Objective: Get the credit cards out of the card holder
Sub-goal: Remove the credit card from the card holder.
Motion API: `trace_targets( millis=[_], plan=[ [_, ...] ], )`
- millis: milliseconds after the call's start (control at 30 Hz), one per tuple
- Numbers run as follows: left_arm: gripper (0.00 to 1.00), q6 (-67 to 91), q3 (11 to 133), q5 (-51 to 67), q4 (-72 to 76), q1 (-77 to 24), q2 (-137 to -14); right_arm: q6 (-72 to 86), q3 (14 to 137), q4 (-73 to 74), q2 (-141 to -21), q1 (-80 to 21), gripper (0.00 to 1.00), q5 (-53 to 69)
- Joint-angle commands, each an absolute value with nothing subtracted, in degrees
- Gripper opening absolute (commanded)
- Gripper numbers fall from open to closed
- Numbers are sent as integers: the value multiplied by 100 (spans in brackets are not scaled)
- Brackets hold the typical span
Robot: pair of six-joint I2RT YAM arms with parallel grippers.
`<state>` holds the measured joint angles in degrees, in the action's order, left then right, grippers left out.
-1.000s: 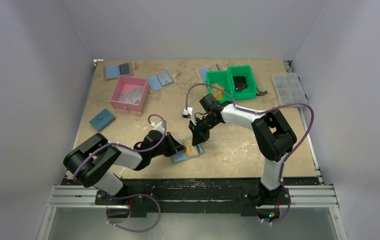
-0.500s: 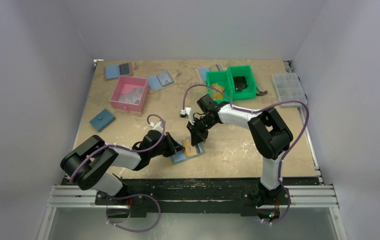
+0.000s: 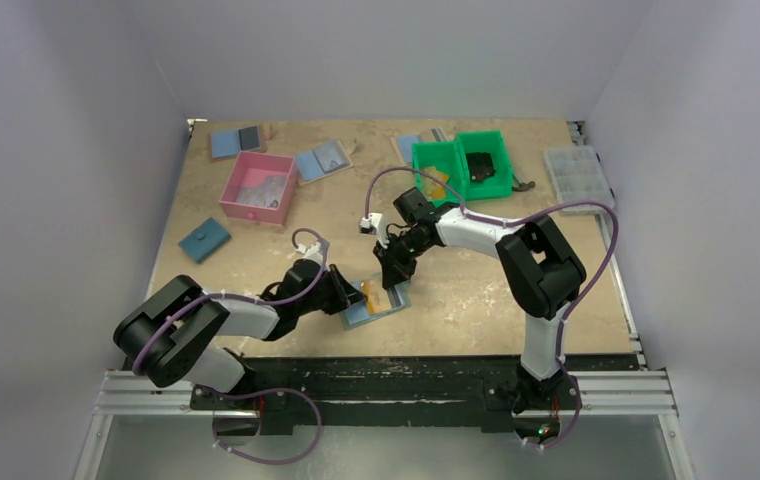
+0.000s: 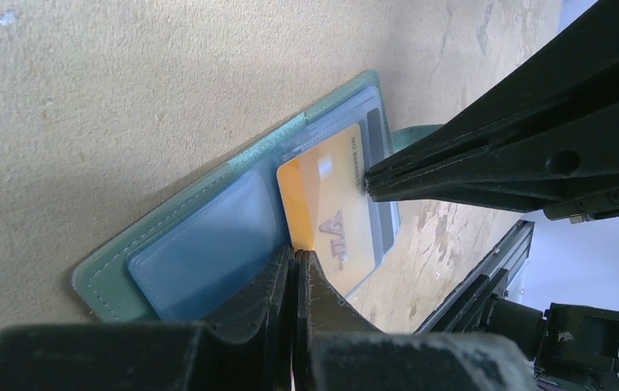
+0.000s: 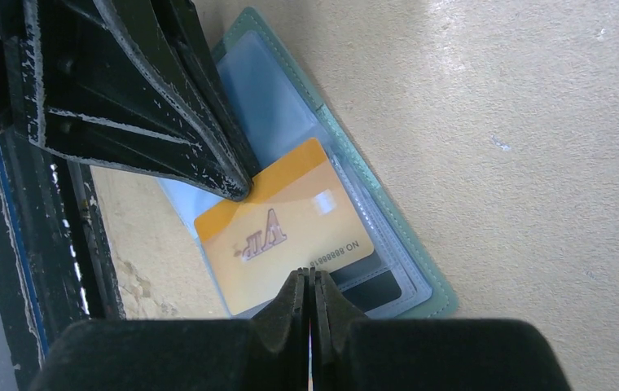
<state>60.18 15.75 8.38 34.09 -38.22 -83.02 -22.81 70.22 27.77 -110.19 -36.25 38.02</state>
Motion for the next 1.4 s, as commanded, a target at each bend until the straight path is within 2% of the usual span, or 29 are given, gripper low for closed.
trace_targets(
  millis=[0, 33, 233, 333, 1100, 1367],
  plan=[
    [0, 5736, 1443, 763, 2999, -3729, -8201, -2381, 7038, 2810, -11204, -3601, 6, 3188],
    [0, 5758, 1443, 771, 3020, -3733, -8200, -2382, 7040, 2812, -11210, -3602, 6, 3197],
    [24, 6004, 1290, 980, 3561, -3696, -8385, -2399, 7049, 2830, -11224, -3603, 6, 3250],
    [29, 6161, 1164, 1138, 4046, -3658, -8568, -2399, 7049, 2830, -11228, -3604, 6, 3260],
    [28, 7839, 249, 1141, 8300, -3593, -10320, -2356, 7163, 3039, -11531, -3640, 5, 3040],
    [36, 8009, 483, 1311, 8183, -3598, -11062, -2355, 7163, 3039, -11548, -3645, 5, 3041]
  ],
)
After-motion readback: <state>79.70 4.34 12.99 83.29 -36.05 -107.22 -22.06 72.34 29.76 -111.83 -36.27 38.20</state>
